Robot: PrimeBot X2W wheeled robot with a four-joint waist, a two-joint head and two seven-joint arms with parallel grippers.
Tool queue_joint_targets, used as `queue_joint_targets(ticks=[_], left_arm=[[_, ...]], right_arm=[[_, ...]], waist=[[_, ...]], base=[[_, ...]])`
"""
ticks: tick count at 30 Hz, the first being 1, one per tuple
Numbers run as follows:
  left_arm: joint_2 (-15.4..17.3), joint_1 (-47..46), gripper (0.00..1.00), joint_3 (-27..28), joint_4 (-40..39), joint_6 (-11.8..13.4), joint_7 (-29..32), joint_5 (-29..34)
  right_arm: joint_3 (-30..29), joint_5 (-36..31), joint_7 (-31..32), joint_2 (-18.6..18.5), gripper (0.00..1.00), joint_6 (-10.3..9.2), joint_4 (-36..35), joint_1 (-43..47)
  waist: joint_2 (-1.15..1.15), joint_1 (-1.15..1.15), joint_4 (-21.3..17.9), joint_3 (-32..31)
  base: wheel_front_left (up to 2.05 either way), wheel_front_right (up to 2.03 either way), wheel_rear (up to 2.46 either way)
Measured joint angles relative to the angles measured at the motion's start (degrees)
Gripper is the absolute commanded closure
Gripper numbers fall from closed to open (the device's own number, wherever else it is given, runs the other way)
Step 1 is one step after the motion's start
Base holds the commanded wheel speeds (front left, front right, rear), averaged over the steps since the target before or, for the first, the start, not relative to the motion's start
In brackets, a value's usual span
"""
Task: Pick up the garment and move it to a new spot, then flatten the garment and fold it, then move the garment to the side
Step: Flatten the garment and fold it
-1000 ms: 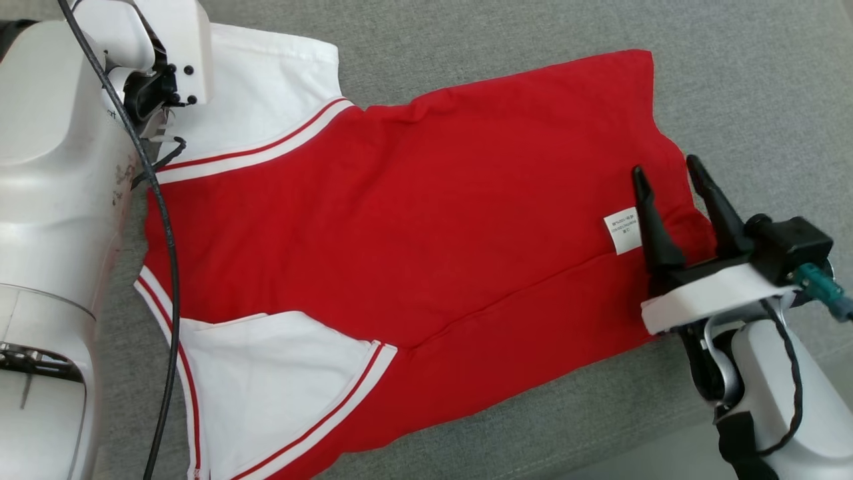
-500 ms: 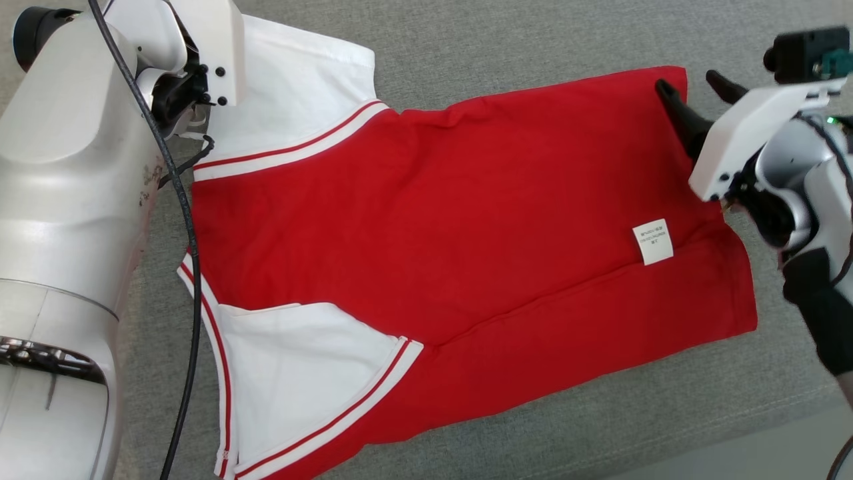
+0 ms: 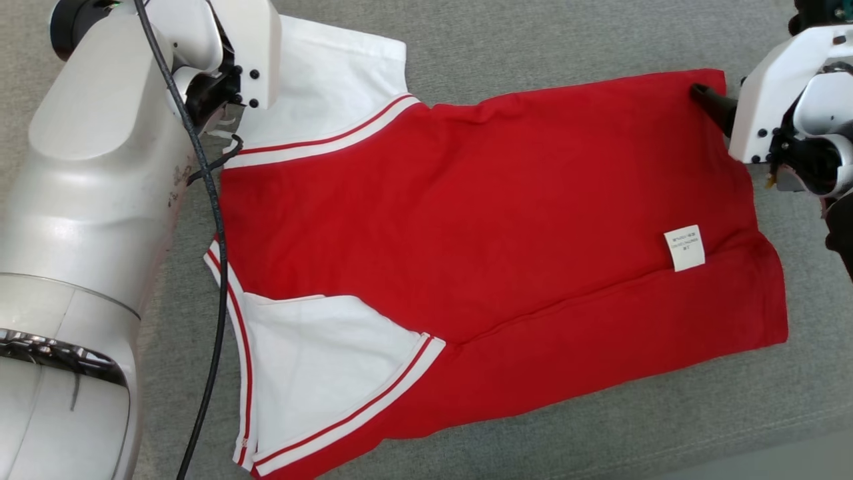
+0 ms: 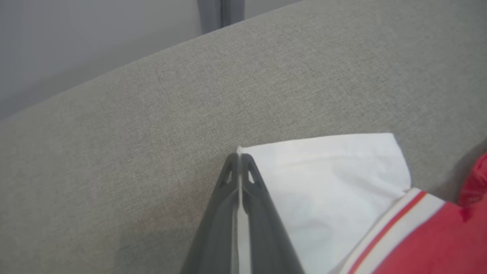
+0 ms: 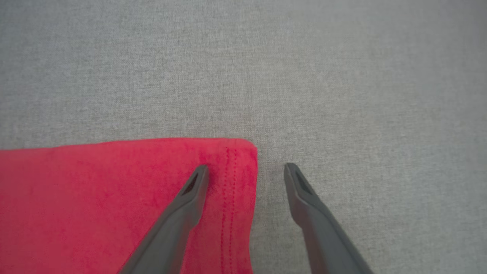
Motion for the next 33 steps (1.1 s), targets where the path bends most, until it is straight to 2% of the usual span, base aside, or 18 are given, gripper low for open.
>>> queue_joint_targets(ticks=[3,4,5,6,7,8,11,16,17,18,20,28,33], left_arm=[[-0.2,-0.1,1.00,-0.5,-0.3,-0.1,0.2,-0.1],[-0.2,-0.1,1.00,-0.6,-0.4,-0.2,0.2,-0.1],[-0.2,-0.1,1.00,-0.7,-0.5,-0.2,0.2,-0.1],[-0.2,-0.1,1.00,-0.8,-0.5,-0.2,0.2,-0.2],[-0.2,-0.1,1.00,-0.9,-0.6,-0.2,0.2,-0.4],[-0.2,-0.1,1.00,-1.0,-0.6,-0.2,0.2,-0.5],[0.3,-0.1,1.00,-1.7,-1.4,-0.2,-1.5,0.0],[1.6,-1.1,1.00,-2.2,-2.9,-0.2,-8.2,1.5],[1.6,-1.1,1.00,-2.2,-2.9,-0.2,-8.2,1.5],[2.1,-1.4,1.00,-2.5,-3.4,-0.2,-11.4,2.2],[2.1,-1.6,1.00,-2.6,-3.4,-0.2,-12.7,2.7],[2.5,-3.8,1.00,-2.6,-3.5,0.8,-25.3,4.5],[1.7,-4.3,1.00,-3.1,-2.5,0.4,-29.8,4.4]], right_arm=[[1.0,1.0,0.4,-0.1,0.00,0.00,1.8,-1.1],[1.4,1.1,0.4,-0.2,0.08,0.00,2.2,-1.4],[1.8,1.5,0.4,-0.2,0.08,0.00,2.6,-1.7],[2.2,1.8,0.3,-0.2,0.71,0.00,2.9,-1.8],[2.8,2.1,0.3,-0.2,0.71,0.00,3.1,-1.9],[3.6,2.1,0.0,-0.3,1.00,0.01,3.2,-2.0],[5.2,2.0,-3.2,-0.7,1.00,0.01,3.0,-2.6],[6.3,0.2,-11.3,-0.9,1.00,0.01,5.0,-4.1],[6.3,0.2,-11.3,-0.9,1.00,0.01,5.0,-4.1],[6.1,0.2,-15.1,-0.5,1.00,0.01,5.9,-4.5],[6.1,-0.2,-17.2,-0.4,1.00,0.01,6.6,-5.0],[6.2,-2.1,-29.9,0.6,1.00,0.01,11.7,-7.8],[8.4,-1.3,-35.8,0.7,1.00,0.01,10.8,-8.0]], waist=[[0.00,0.00,0.6,0.1],[0.00,0.00,0.8,0.2],[0.00,0.00,1.0,0.2],[0.00,0.00,1.2,0.3],[0.00,0.00,1.3,0.3],[0.00,0.00,1.3,0.3],[0.00,0.00,1.4,0.3],[0.00,0.00,1.4,-0.1],[0.00,0.00,1.4,-0.1],[0.00,0.00,1.4,-0.2],[0.00,0.00,1.5,-0.2],[0.00,0.00,2.1,-0.5],[0.00,0.00,2.7,-0.9]], base=[[0.00,0.00,0.00],[0.00,0.00,0.00],[0.00,0.00,0.00],[0.00,0.00,0.00],[0.00,0.00,0.00],[0.00,0.00,0.00],[0.00,0.00,0.00],[0.00,0.00,0.00],[0.00,0.00,0.00],[0.00,0.00,0.00],[0.00,0.00,0.00],[0.00,0.00,0.00],[0.00,0.00,0.00]])
